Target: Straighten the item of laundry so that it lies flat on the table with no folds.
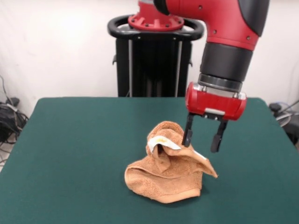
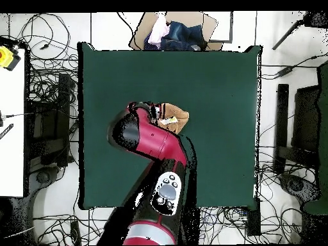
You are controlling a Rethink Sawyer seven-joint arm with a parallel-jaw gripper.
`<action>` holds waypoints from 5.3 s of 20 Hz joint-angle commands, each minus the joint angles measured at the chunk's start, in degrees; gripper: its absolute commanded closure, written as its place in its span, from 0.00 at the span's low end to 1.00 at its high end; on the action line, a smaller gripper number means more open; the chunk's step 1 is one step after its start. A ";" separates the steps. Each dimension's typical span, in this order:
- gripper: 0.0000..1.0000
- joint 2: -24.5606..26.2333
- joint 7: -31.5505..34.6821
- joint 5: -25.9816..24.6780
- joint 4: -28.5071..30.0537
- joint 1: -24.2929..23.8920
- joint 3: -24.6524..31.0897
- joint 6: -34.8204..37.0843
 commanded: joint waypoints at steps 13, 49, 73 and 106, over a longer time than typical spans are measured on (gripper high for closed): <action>0.00 9.72 16.41 2.95 -4.54 -2.65 5.09 -8.67; 0.00 7.15 10.91 -0.45 4.61 -5.18 9.73 3.54; 0.00 13.60 6.52 -9.63 5.01 -13.86 19.74 7.06; 0.00 5.87 9.77 -9.07 13.42 -14.37 20.64 16.53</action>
